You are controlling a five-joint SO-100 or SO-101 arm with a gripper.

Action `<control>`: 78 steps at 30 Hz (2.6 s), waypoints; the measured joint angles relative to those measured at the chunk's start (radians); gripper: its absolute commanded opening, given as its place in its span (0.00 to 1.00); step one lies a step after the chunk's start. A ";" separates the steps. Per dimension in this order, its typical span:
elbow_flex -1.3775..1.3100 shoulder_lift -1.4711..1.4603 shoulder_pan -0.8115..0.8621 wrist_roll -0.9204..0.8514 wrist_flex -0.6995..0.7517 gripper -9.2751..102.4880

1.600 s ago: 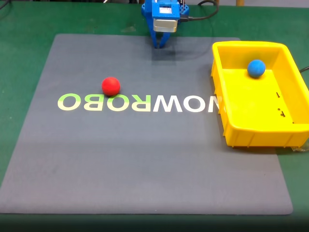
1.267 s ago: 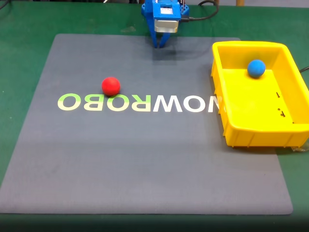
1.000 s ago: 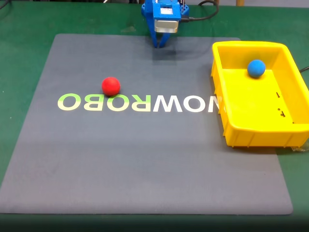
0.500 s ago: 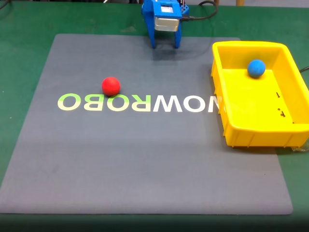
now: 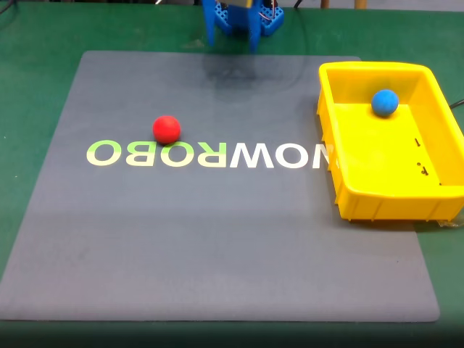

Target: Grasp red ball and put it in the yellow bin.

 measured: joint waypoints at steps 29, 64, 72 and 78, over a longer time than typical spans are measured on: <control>-0.597 -1.137 0.141 0.014 -0.469 0.33; -0.957 -1.686 0.072 0.060 -0.577 0.32; -0.983 -1.718 0.069 0.060 -0.577 0.30; -0.997 -1.746 0.067 0.060 -0.580 0.11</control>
